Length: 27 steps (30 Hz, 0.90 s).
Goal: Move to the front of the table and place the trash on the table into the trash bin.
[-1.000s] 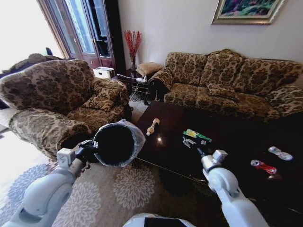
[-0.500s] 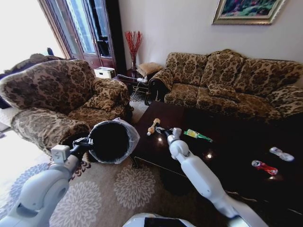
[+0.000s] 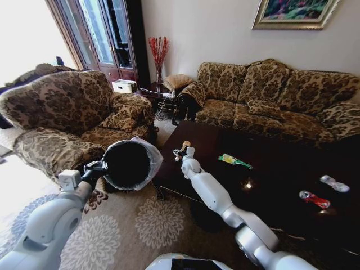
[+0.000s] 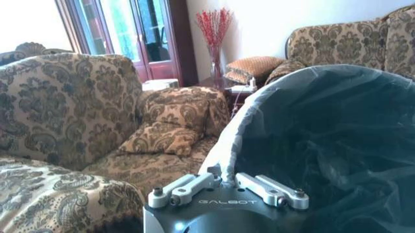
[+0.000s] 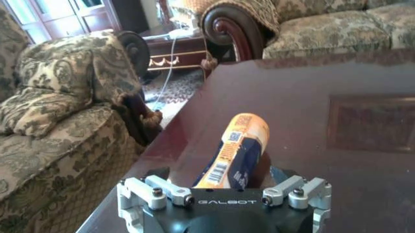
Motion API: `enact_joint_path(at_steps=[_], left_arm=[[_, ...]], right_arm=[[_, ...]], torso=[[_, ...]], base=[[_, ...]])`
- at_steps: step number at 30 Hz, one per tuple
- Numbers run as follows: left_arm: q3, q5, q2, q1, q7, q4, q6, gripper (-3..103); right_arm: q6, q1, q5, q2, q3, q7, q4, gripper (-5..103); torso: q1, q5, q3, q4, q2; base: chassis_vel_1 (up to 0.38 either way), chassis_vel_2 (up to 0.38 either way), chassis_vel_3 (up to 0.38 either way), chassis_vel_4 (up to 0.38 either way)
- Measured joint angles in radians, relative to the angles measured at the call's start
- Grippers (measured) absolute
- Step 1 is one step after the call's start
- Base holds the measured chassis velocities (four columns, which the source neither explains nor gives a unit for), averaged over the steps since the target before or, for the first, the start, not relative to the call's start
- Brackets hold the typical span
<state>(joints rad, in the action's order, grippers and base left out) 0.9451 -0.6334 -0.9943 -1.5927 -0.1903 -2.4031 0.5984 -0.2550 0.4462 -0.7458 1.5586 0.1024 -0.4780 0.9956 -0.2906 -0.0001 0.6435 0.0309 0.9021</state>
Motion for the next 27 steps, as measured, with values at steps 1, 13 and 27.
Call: enact_joint_path(at_steps=[1, 13, 27], left_arm=[[0.000, 0.000, 0.001, -0.001, 0.000, -0.005, 0.000, 0], [0.015, 0.001, -0.003, -0.020, -0.001, -0.022, 0.004, 0], [0.022, 0.001, 0.001, -0.026, -0.006, -0.037, 0.014, 0]], right_arm=[[0.000, -0.005, 0.001, 0.008, -0.009, 0.009, -0.020, 100], [0.012, 0.001, 0.002, 0.021, -0.026, 0.080, -0.095, 96], [0.031, 0.008, 0.002, 0.037, -0.036, 0.154, -0.130, 57]], torso=[[0.000, 0.0001, 0.000, 0.0000, 0.000], [0.000, 0.0001, 0.000, 0.0000, 0.000], [0.000, 0.0001, 0.000, 0.0001, 0.000]], base=[[0.000, 0.000, 0.000, 0.000], [0.000, 0.000, 0.000, 0.000], [0.000, 0.000, 0.000, 0.000]])
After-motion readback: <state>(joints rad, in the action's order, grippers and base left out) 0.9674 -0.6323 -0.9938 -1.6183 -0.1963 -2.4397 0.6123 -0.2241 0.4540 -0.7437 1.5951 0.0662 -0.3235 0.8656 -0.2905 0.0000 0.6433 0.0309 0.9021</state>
